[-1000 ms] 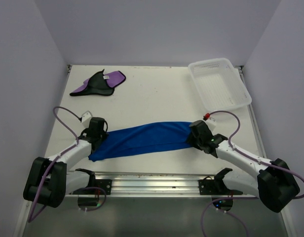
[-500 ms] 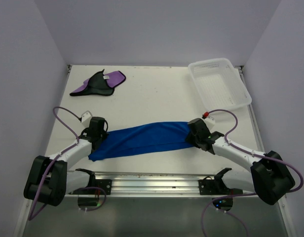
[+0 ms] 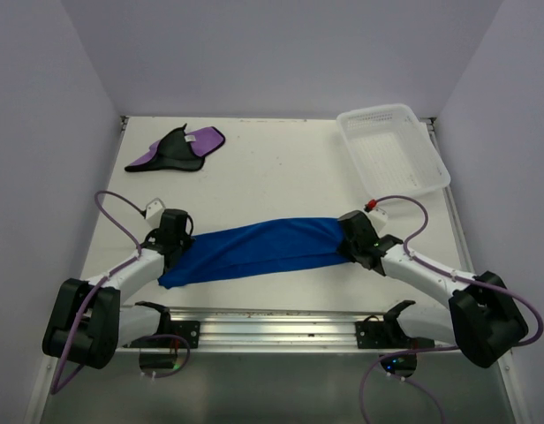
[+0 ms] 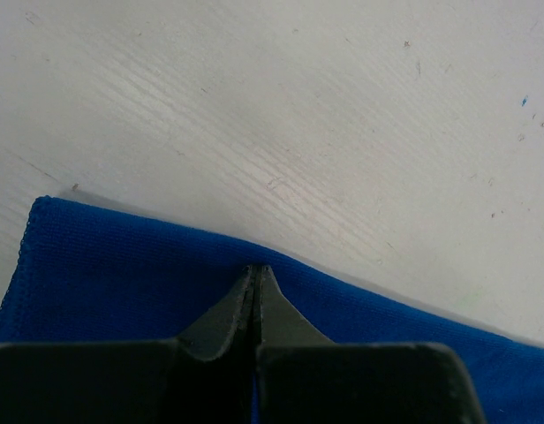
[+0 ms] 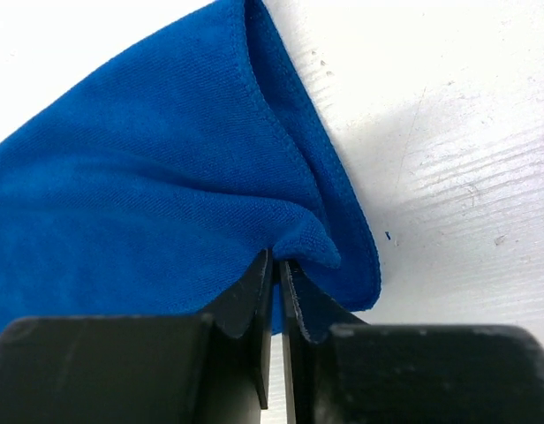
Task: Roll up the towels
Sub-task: Fold the towel
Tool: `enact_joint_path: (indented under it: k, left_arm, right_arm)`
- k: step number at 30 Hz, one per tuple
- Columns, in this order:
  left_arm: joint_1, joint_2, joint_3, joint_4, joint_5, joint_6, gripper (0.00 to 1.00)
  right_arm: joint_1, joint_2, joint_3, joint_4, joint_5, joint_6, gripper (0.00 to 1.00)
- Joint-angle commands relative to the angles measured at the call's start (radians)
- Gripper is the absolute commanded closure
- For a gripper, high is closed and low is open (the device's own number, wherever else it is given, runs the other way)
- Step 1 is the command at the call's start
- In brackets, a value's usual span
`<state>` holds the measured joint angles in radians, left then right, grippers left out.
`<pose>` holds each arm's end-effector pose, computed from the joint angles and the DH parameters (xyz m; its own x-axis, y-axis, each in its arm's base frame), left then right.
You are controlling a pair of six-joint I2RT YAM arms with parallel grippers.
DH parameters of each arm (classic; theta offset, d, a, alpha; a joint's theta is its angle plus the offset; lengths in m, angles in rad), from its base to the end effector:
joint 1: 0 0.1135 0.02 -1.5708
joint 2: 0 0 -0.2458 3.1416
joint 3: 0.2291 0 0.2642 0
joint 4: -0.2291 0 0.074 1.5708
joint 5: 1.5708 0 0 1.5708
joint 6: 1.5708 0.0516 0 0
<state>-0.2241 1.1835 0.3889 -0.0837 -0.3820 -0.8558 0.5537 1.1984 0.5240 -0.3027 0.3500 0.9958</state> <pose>0.2266 -0.0319 0.1057 -0.4725 -0.6109 -0.6352 -0.5836 0.7570 -0.2940 0.2113 0.1098 0.1271 -0.6610 0.5182 -0.5428 0.4118 0.8551 0.3149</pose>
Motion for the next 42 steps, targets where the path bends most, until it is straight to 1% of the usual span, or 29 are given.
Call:
enact_joint_path:
  k: [1,6,14,22,32,37,42]
  left_arm:
    - [-0.004,0.013,0.013,0.013,0.005,-0.020,1.00]
    - [-0.004,0.028,0.024,0.012,0.006,-0.020,1.00]
    - [-0.004,0.028,0.045,-0.004,-0.009,-0.011,1.00]
    - [-0.004,0.041,0.053,-0.010,-0.015,-0.005,1.00]
    - [-0.004,0.048,0.054,-0.008,-0.012,0.001,1.00]
    - [-0.004,0.048,0.053,-0.007,-0.012,0.000,1.00]
    - [-0.003,0.047,0.054,-0.008,-0.011,0.000,1.00]
  right_arm:
    - [-0.006,-0.051,0.016,-0.015,0.047,0.020,0.92]
    - [-0.005,-0.108,0.005,-0.052,0.067,0.015,1.00]
    - [-0.017,-0.163,0.022,-0.122,0.089,-0.006,1.00]
    - [-0.024,-0.189,0.019,-0.145,0.076,-0.019,1.00]
    - [-0.024,-0.221,-0.007,-0.154,0.050,-0.023,1.00]
    - [-0.023,-0.218,-0.039,-0.136,0.000,-0.026,1.00]
    - [-0.024,-0.221,-0.068,-0.124,-0.017,-0.028,1.00]
